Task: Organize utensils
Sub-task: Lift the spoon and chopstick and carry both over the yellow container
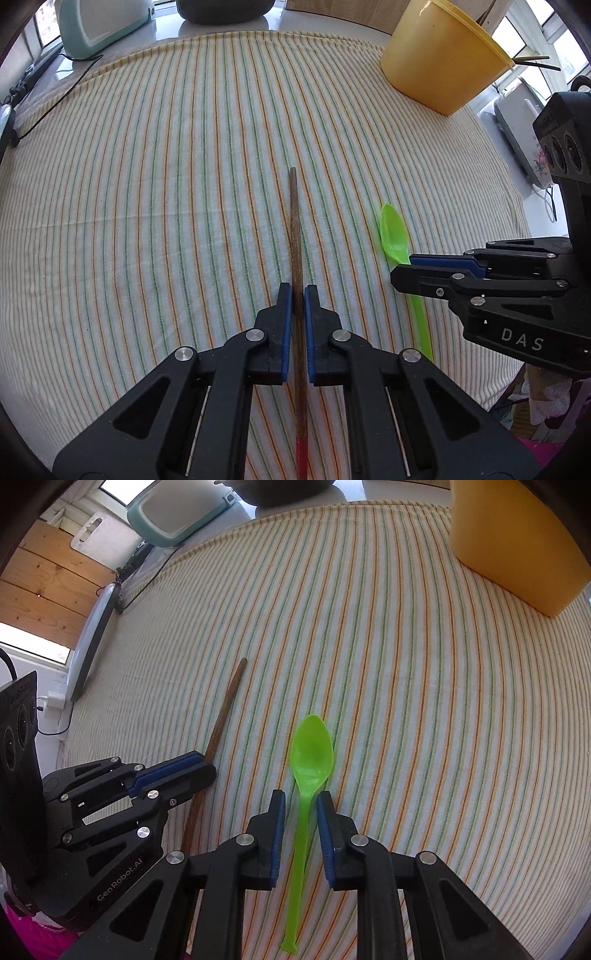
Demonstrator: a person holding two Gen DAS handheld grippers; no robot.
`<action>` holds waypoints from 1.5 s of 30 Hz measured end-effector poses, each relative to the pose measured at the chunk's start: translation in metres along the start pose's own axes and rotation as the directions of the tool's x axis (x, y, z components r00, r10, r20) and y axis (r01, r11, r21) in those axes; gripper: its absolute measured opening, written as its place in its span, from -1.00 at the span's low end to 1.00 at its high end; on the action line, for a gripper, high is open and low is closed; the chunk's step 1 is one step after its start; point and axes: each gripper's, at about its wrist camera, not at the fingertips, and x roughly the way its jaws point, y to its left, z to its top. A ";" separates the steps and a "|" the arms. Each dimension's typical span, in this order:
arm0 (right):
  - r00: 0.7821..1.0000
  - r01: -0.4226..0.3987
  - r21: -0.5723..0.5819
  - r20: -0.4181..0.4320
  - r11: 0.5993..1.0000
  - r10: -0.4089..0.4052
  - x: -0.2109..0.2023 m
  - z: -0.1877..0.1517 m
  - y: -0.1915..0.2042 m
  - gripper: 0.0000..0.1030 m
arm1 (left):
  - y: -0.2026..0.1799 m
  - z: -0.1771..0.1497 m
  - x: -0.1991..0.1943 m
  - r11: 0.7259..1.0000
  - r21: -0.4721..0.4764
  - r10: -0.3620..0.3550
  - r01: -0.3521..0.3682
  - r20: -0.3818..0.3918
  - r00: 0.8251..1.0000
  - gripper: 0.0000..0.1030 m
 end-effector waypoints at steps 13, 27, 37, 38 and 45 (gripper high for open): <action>0.992 -0.044 -0.023 0.115 0.999 0.046 -0.039 -0.006 -0.010 -0.91 | 0.007 -0.004 -0.053 0.997 -0.070 -0.014 0.025 0.154 0.988 -0.92; 0.926 0.038 -0.120 0.377 0.992 0.010 -0.132 -0.024 -0.028 -0.91 | -0.047 0.011 -0.114 1.000 0.007 0.003 -0.006 0.344 0.939 -0.92; 0.848 0.051 -0.060 0.530 0.997 -0.012 -0.183 -0.022 -0.056 -0.91 | -0.082 0.031 -0.133 0.999 0.048 -0.028 0.010 0.411 0.911 -0.92; 0.839 0.056 -0.054 0.543 0.997 -0.018 -0.189 -0.022 -0.059 -0.91 | -0.085 0.036 -0.135 0.998 0.054 -0.032 0.010 0.420 0.907 -0.92; 0.778 0.075 -0.031 0.627 0.997 -0.039 -0.231 -0.010 -0.079 -0.91 | -0.106 0.068 -0.149 0.996 0.090 -0.062 0.022 0.476 0.877 -0.92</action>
